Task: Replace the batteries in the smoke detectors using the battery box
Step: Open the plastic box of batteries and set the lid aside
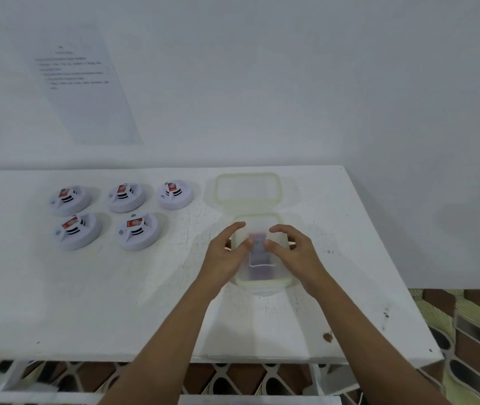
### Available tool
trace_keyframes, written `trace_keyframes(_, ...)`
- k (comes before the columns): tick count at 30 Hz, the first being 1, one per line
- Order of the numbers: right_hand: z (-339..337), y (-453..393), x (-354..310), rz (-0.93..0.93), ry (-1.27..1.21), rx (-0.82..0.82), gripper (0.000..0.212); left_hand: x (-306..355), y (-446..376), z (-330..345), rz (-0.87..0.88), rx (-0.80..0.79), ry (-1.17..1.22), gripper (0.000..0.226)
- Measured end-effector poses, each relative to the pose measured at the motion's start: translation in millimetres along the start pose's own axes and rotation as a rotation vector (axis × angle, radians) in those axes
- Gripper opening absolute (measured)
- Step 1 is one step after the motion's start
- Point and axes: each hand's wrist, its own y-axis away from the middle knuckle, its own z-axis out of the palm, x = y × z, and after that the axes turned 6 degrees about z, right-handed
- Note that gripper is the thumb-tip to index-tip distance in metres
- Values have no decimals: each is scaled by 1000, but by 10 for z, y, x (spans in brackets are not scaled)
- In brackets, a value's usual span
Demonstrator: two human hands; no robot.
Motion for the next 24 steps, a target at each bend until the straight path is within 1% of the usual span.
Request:
trace_keyframes(4, 86, -48, 16, 11, 13, 34, 21, 29, -46, 7, 1, -28, 15, 36)
trace_keyframes(7, 137, -66, 63, -25, 47, 52, 11, 24, -61, 14, 9, -42, 30, 32)
trace_keyframes(9, 98, -68, 46, -49, 25, 12, 8, 2, -70, -5, 7, -58, 64, 31)
trace_keyframes(13, 37, -83, 56, -68, -34, -67, 11, -59, -118, -71, 26, -67, 98, 32)
trace_keyframes(15, 47, -96, 74, -56, -64, -73, 13, -94, -147, -83, 24, -68, 105, 33)
trace_keyframes(21, 63, -106, 56, -58, -83, -85, 12, -122, -157, -62, -42, 14, 226, 32)
trace_keyframes(24, 67, -121, 69, -46, -111, -54, 11, -154, -176, -89, -114, 110, 358, 20)
